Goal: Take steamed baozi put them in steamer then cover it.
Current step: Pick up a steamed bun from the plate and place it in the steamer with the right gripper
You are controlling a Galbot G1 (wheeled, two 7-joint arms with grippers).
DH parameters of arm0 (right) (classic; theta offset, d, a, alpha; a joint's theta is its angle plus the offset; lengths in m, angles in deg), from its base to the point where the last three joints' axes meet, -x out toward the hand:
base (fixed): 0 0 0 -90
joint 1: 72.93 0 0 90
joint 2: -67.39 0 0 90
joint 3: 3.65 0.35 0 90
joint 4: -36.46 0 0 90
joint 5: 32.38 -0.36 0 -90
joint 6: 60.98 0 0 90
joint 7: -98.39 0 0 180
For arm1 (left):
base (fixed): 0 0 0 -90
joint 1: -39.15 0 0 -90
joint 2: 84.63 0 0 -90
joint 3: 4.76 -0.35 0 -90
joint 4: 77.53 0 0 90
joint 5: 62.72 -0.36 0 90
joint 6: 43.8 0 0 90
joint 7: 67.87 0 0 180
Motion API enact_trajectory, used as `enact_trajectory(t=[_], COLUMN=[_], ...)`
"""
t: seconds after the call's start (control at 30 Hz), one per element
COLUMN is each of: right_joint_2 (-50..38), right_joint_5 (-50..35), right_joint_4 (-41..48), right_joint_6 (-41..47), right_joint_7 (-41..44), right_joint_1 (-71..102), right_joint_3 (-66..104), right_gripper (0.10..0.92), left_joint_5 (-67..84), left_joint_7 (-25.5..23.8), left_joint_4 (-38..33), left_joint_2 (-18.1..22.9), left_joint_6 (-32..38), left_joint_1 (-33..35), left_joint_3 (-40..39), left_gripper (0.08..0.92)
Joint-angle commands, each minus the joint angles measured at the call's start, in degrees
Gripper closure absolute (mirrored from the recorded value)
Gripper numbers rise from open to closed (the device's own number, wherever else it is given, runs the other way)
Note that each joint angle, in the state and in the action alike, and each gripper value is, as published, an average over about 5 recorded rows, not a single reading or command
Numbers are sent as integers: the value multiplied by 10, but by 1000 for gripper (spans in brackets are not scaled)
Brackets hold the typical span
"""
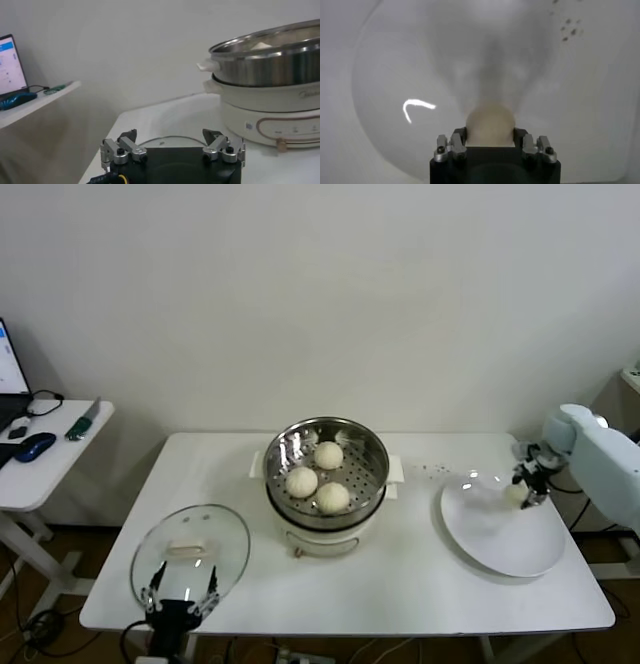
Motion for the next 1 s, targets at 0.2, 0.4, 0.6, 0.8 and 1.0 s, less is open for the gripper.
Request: enact_trajectory(t=[0.2,0.4,0.6,0.8,1.0], right_joint_2=[74,120,174,232,276], right_joint_5=[-382,-478,-551,-610,-612], right_joint_4=[-128,-171,-194,-213,-212], right_joint_6=[120,145,169,194,201], right_joint_7=[-1,-21,-35,-53,-64], right_joint_1=[-331,-401,-437,-434,-405], right_joint_3=[-367,-468,-527,-547,-552], right_gripper=[407,411,414,408,406], left_joint_5=[-40,-91,-90,-79,-67], left_joint_7=[-21,-25,-25,-20,-18], left_joint_4=[-32,-62,-57,-50,-49], left_joint_2=[-2,-15,-19,-24,-31], left_joint_6=[-7,7,7,14,16], left_joint_1=[19,36,27,23,26], left_joint_3=[-13,-17,-18,-16,-6], left_gripper=[177,177,177,177,177])
